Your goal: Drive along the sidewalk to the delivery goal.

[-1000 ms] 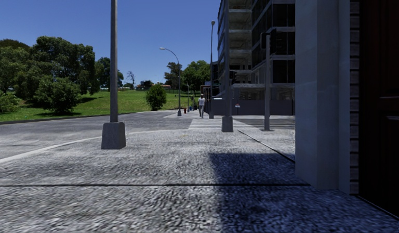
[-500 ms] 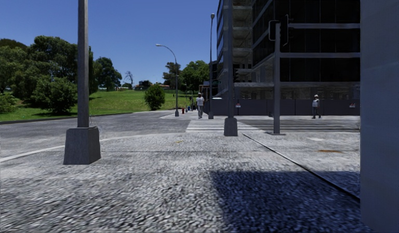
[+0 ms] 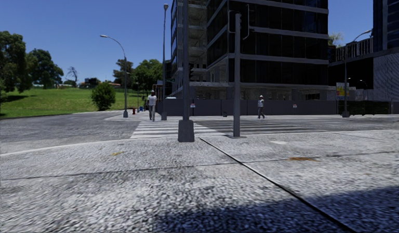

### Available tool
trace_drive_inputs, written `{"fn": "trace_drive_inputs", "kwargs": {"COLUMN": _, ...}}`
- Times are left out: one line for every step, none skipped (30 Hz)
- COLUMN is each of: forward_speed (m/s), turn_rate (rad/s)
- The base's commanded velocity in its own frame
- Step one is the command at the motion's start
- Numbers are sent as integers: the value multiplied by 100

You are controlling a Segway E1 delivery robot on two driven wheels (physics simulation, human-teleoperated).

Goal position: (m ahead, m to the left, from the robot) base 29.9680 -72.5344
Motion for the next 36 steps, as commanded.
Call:
{"fn": "trace_drive_inputs", "kwargs": {"forward_speed": 200, "turn_rate": -62}}
{"fn": "trace_drive_inputs", "kwargs": {"forward_speed": 200, "turn_rate": -62}}
{"fn": "trace_drive_inputs", "kwargs": {"forward_speed": 200, "turn_rate": -62}}
{"fn": "trace_drive_inputs", "kwargs": {"forward_speed": 200, "turn_rate": -62}}
{"fn": "trace_drive_inputs", "kwargs": {"forward_speed": 200, "turn_rate": -62}}
{"fn": "trace_drive_inputs", "kwargs": {"forward_speed": 200, "turn_rate": -62}}
{"fn": "trace_drive_inputs", "kwargs": {"forward_speed": 200, "turn_rate": -62}}
{"fn": "trace_drive_inputs", "kwargs": {"forward_speed": 200, "turn_rate": -62}}
{"fn": "trace_drive_inputs", "kwargs": {"forward_speed": 200, "turn_rate": -62}}
{"fn": "trace_drive_inputs", "kwargs": {"forward_speed": 200, "turn_rate": -62}}
{"fn": "trace_drive_inputs", "kwargs": {"forward_speed": 200, "turn_rate": -62}}
{"fn": "trace_drive_inputs", "kwargs": {"forward_speed": 200, "turn_rate": -65}}
{"fn": "trace_drive_inputs", "kwargs": {"forward_speed": 200, "turn_rate": -65}}
{"fn": "trace_drive_inputs", "kwargs": {"forward_speed": 200, "turn_rate": -68}}
{"fn": "trace_drive_inputs", "kwargs": {"forward_speed": 200, "turn_rate": -69}}
{"fn": "trace_drive_inputs", "kwargs": {"forward_speed": 200, "turn_rate": -69}}
{"fn": "trace_drive_inputs", "kwargs": {"forward_speed": 200, "turn_rate": -69}}
{"fn": "trace_drive_inputs", "kwargs": {"forward_speed": 200, "turn_rate": -69}}
{"fn": "trace_drive_inputs", "kwargs": {"forward_speed": 200, "turn_rate": -69}}
{"fn": "trace_drive_inputs", "kwargs": {"forward_speed": 200, "turn_rate": -70}}
{"fn": "trace_drive_inputs", "kwargs": {"forward_speed": 200, "turn_rate": -71}}
{"fn": "trace_drive_inputs", "kwargs": {"forward_speed": 200, "turn_rate": -73}}
{"fn": "trace_drive_inputs", "kwargs": {"forward_speed": 200, "turn_rate": -73}}
{"fn": "trace_drive_inputs", "kwargs": {"forward_speed": 200, "turn_rate": -74}}
{"fn": "trace_drive_inputs", "kwargs": {"forward_speed": 200, "turn_rate": -74}}
{"fn": "trace_drive_inputs", "kwargs": {"forward_speed": 200, "turn_rate": -74}}
{"fn": "trace_drive_inputs", "kwargs": {"forward_speed": 200, "turn_rate": -79}}
{"fn": "trace_drive_inputs", "kwargs": {"forward_speed": 200, "turn_rate": -79}}
{"fn": "trace_drive_inputs", "kwargs": {"forward_speed": 200, "turn_rate": -84}}
{"fn": "trace_drive_inputs", "kwargs": {"forward_speed": 200, "turn_rate": -85}}
{"fn": "trace_drive_inputs", "kwargs": {"forward_speed": 200, "turn_rate": -86}}
{"fn": "trace_drive_inputs", "kwargs": {"forward_speed": 200, "turn_rate": -86}}
{"fn": "trace_drive_inputs", "kwargs": {"forward_speed": 200, "turn_rate": -86}}
{"fn": "trace_drive_inputs", "kwargs": {"forward_speed": 200, "turn_rate": -86}}
{"fn": "trace_drive_inputs", "kwargs": {"forward_speed": 200, "turn_rate": -86}}
{"fn": "trace_drive_inputs", "kwargs": {"forward_speed": 200, "turn_rate": -86}}
